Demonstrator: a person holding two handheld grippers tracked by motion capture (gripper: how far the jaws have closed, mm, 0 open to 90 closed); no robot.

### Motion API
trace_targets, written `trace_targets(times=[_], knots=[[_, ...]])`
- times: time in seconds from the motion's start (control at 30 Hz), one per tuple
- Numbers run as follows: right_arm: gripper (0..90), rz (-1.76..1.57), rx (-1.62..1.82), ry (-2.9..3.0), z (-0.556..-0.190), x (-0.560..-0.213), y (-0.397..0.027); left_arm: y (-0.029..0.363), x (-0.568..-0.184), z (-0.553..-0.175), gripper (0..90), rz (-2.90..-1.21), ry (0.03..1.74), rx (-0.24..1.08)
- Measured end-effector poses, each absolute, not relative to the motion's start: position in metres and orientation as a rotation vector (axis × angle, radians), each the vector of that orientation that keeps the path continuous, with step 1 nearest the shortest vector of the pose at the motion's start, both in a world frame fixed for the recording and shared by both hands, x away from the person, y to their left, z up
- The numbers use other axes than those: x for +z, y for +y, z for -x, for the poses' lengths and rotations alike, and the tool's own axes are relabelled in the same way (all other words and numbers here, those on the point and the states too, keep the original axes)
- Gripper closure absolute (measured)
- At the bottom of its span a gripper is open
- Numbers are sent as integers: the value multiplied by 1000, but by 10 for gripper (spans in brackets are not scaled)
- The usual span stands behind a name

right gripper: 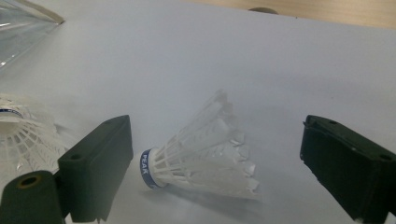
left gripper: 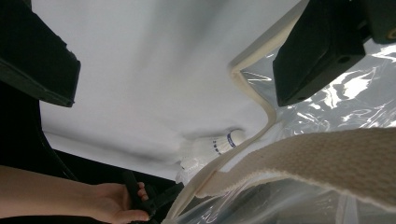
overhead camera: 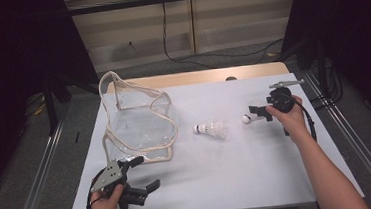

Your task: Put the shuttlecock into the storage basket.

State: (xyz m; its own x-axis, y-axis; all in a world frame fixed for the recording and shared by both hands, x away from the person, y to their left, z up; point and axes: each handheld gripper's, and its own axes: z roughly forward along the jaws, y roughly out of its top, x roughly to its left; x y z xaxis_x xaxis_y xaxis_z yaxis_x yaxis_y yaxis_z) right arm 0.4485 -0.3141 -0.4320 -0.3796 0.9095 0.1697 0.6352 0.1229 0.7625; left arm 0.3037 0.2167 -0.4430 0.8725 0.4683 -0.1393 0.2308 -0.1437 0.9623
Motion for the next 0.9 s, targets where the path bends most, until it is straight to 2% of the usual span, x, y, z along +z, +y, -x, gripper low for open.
trace_targets(times=[0.43,0.77,0.9], knots=[[180,-1474,1153,2116,-447,-432,-311,217,-444,-304,9,-1733,537,221],[301,-1454,1162,2167,-439,-432,-311,216,-443,-303,9,-1735,535,228],[385,-1422,1174,2182,-436,-431,-310,216,-443,-303,9,-1737,536,228]])
